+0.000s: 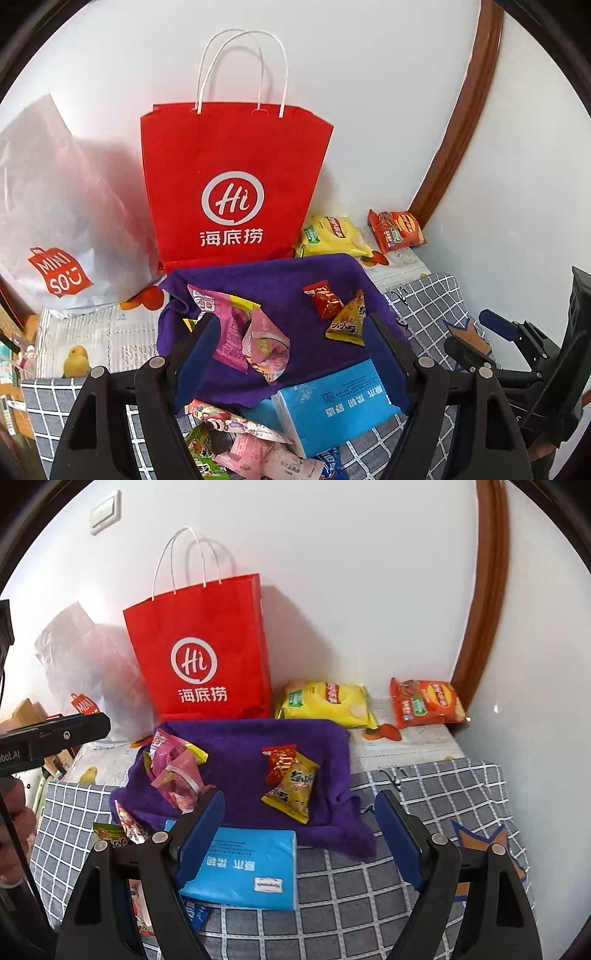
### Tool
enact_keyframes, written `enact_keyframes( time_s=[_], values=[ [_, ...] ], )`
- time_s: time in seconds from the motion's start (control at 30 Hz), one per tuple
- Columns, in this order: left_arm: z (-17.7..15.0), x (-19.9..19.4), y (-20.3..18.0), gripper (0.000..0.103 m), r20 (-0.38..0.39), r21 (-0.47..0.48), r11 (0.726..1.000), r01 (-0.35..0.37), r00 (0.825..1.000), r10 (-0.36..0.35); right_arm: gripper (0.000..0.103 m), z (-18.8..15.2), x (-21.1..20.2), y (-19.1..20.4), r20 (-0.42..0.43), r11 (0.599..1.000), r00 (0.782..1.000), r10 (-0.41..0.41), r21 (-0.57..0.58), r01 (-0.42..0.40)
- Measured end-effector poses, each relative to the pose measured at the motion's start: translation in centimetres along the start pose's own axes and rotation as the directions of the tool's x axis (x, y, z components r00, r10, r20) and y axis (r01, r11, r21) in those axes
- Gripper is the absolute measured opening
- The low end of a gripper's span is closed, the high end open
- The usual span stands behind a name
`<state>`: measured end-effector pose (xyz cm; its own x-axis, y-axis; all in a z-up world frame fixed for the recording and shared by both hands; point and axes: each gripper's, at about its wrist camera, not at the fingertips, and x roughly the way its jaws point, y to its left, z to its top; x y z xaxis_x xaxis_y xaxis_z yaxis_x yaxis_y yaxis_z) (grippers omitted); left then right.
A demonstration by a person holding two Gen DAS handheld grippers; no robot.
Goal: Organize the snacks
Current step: 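Withdraw both open tools from the towel back toward the snack pile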
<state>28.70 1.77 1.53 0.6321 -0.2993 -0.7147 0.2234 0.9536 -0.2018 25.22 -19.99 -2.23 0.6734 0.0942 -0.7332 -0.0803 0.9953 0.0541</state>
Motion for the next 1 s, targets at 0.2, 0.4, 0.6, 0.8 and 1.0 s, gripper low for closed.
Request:
enact_keyframes(
  time_s=[0.2,0.4,0.6,0.8,1.0],
  values=[
    [-0.7,-1.2,-0.2,0.077,-0.008,-0.008,1.0,0.0,1.0,0.0,0.083,-0.8,-1.2,-0.6,0.035,1.0,0.999,-0.007,0.002,0.007],
    [-2.4,-2.7,0.8,0.077,-0.024,-0.04,0.999,-0.016,1.0,0.015,0.083,-2.0,-0.6,0.2,-0.001,0.999,0.999,0.044,-0.011,-0.044],
    [-4.9,-3.8,1.8,0.077,-0.047,-0.075,0.997,-0.032,0.998,0.029,0.083,-3.3,0.0,1.1,-0.039,0.996,0.995,0.087,0.007,-0.087],
    [-7.5,-4.3,2.7,0.077,-0.074,-0.11,0.993,-0.047,0.996,0.039,0.083,-4.5,-0.4,2.1,-0.053,0.991,0.99,0.13,0.019,-0.129],
    [-9.5,-4.8,3.7,0.077,-0.088,-0.128,0.99,-0.063,0.995,0.052,0.083,-5.4,-0.6,3.1,-0.062,0.99,0.988,0.142,0.012,-0.142]
  ],
)
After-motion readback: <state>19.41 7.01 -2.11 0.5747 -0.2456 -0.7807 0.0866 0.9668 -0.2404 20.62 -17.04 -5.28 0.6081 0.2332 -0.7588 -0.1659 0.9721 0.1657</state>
